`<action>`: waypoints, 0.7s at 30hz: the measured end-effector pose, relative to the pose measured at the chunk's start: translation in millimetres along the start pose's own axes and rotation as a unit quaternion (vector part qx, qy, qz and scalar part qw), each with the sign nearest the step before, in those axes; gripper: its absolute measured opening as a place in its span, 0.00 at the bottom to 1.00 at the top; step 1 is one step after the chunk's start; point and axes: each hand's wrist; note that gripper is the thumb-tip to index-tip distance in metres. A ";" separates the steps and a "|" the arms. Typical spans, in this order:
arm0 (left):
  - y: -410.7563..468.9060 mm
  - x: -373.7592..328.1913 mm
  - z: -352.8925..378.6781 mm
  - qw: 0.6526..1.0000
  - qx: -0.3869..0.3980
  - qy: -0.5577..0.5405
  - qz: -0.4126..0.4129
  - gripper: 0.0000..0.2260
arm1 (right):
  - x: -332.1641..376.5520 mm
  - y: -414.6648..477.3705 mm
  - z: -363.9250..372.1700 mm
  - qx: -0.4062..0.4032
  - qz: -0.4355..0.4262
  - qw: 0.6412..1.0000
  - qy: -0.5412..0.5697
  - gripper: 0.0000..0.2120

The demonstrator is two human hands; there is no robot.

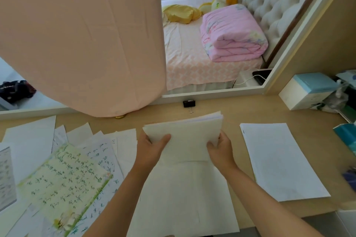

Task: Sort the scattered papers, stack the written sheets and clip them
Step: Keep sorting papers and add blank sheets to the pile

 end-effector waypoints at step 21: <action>21.8 6.7 204.9 0.912 0.271 0.128 -0.279 0.11 | -46.1 40.8 -167.9 -0.114 0.203 0.964 -0.125 0.18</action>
Point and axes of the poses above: each hand's wrist, its own y-axis towards the middle knuckle, its own z-axis out of the palm, x = y × z, and after that the axes turned 4 degrees about -y, right-handed
